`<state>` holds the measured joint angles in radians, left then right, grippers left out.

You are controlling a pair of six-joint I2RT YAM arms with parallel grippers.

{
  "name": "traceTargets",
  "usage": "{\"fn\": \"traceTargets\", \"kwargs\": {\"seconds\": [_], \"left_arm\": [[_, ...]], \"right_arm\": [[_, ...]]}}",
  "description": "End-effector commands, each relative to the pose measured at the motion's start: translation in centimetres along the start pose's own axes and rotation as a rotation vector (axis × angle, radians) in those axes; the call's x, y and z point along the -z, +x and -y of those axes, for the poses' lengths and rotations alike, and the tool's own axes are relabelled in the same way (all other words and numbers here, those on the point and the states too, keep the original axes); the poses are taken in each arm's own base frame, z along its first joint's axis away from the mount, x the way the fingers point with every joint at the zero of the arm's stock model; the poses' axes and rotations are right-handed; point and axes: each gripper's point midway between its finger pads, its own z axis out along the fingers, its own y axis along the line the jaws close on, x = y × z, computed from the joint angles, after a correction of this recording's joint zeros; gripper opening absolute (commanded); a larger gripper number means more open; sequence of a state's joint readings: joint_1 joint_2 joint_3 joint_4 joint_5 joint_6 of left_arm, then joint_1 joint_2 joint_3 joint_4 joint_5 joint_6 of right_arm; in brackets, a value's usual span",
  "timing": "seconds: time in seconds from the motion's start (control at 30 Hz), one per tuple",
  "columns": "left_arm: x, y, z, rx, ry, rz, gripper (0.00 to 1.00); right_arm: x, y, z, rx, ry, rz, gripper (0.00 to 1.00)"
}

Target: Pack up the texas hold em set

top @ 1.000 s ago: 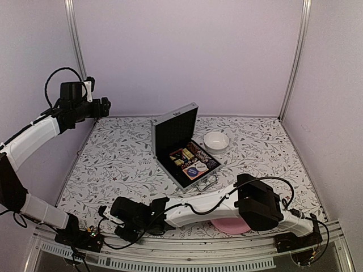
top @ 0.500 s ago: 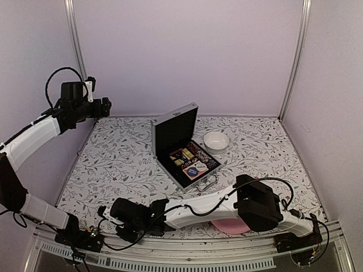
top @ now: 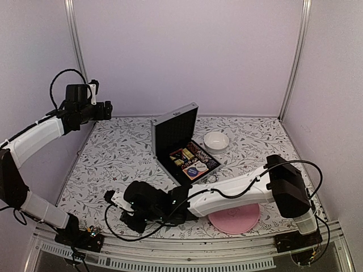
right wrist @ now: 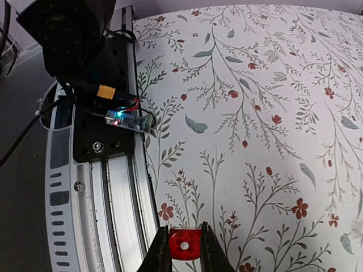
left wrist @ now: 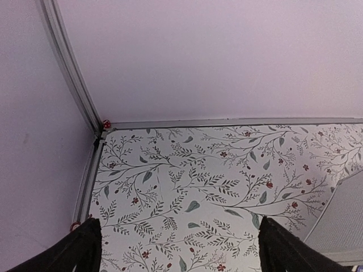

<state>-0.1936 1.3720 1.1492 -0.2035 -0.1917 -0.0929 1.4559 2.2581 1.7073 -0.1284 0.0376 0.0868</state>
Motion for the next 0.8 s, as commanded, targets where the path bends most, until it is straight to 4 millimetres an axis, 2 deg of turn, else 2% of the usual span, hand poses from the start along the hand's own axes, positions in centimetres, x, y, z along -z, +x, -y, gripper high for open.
{"fn": "traceTargets", "kwargs": {"seconds": [0.0,0.13,0.23,0.3,0.4,0.53,0.63,0.77], "left_arm": [[-0.3,0.6,0.1,-0.047,-0.028,-0.001,0.96],[-0.8,1.1,-0.1,-0.070,-0.054,-0.019,0.96],[-0.8,1.2,-0.1,-0.073,-0.056,-0.013,0.96],[-0.8,1.1,0.1,-0.070,-0.044,-0.012,0.96],[-0.2,0.2,0.2,-0.067,-0.034,0.001,0.96],[2.0,-2.0,0.7,-0.032,0.014,0.063,0.97],[3.3,-2.8,0.9,-0.016,0.045,0.115,0.97],[2.6,-2.2,0.4,-0.029,0.004,0.100,0.97]], "right_arm": [[3.3,-3.4,4.8,-0.105,0.029,0.075,0.04],[4.7,-2.7,9.0,-0.196,0.103,0.067,0.04],[5.7,-1.3,12.0,-0.258,0.178,0.054,0.04],[6.2,0.4,13.5,-0.289,0.233,0.030,0.04],[6.8,2.1,15.1,-0.326,0.300,0.009,0.04],[7.4,4.0,16.7,-0.372,0.379,-0.007,0.04],[8.3,4.1,17.5,-0.404,0.402,0.004,0.04],[10.5,4.0,19.0,-0.427,0.432,0.031,0.04]]}}
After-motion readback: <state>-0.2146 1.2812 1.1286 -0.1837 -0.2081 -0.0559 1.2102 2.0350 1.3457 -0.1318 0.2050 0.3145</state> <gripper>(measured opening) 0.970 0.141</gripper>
